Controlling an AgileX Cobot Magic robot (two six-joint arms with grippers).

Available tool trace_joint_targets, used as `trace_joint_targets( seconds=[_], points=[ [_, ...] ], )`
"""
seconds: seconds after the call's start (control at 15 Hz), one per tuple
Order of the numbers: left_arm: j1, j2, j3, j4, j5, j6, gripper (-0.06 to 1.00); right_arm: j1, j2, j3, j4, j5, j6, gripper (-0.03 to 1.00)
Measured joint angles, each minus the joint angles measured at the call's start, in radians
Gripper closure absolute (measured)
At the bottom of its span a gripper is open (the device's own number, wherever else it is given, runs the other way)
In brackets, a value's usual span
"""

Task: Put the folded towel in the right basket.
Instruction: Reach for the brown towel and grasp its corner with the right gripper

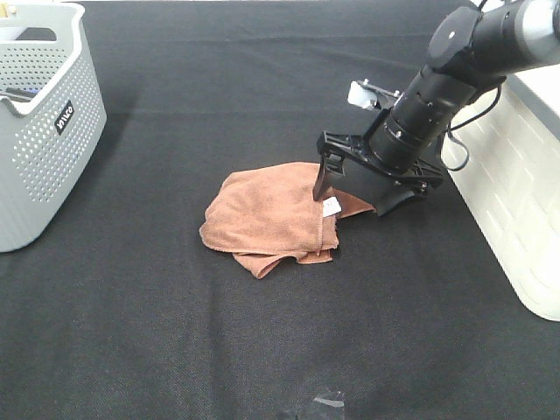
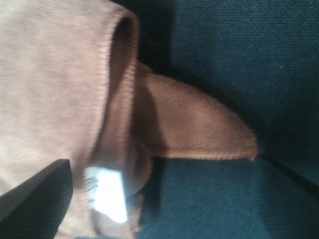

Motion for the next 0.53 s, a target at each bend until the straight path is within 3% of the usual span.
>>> trace_joint_targets(
  seconds=[0.53],
  points=[
    [0.0, 0.0, 0.0, 0.0, 0.0, 0.0, -0.04, 0.0, 0.048, -0.01, 0.005, -0.01, 0.0, 0.04]
  ],
)
